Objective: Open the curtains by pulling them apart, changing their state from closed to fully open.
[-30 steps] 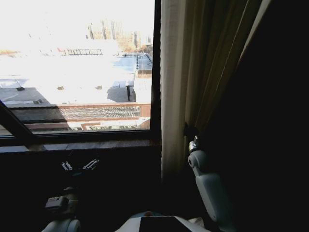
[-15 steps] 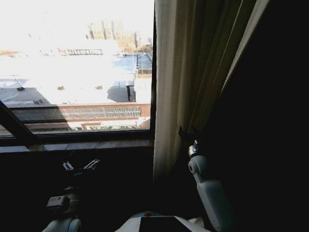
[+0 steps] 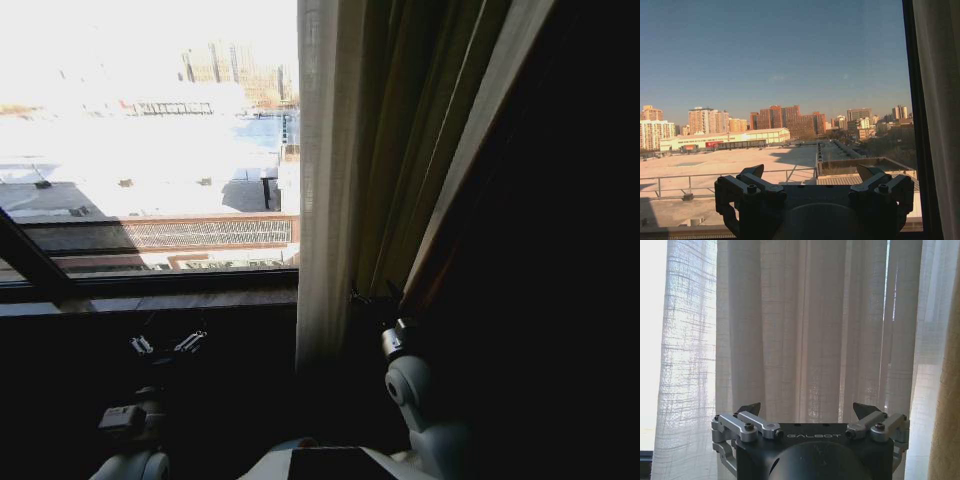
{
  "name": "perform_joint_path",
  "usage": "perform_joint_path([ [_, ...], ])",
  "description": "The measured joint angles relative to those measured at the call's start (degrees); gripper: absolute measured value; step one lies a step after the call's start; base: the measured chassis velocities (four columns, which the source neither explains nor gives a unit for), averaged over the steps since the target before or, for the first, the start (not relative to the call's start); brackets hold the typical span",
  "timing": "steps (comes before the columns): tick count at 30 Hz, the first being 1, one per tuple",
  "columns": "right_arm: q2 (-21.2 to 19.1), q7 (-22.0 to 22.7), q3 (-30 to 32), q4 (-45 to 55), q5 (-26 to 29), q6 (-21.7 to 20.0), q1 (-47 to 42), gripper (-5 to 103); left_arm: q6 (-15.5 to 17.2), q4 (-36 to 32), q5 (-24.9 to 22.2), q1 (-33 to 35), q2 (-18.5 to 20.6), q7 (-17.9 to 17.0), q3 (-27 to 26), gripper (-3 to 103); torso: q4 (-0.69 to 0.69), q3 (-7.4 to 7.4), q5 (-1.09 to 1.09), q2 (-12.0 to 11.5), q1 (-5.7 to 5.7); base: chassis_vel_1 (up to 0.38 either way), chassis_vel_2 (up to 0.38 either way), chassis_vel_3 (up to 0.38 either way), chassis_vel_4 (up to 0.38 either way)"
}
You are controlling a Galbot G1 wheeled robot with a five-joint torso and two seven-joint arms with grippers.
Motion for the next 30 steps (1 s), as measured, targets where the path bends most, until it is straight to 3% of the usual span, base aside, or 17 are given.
perform_joint_path([
  [17,0.1,-0.9,0.2,-1.0,-2.3,0.3,0.8,100,-0.2,0.0,0.0,0.0,0.0,0.0,0.1,100,0.0,0.01,0.01,0.0,0.0,0.018,0.017,-0.022,-0.02],
  [30,0.0,-0.9,0.1,-1.6,-2.4,0.8,1.1,100,-0.2,0.1,0.1,0.0,0.0,0.0,0.1,100,0.0,0.01,0.01,0.0,0.01,0.197,0.23,-0.204,-0.224],
])
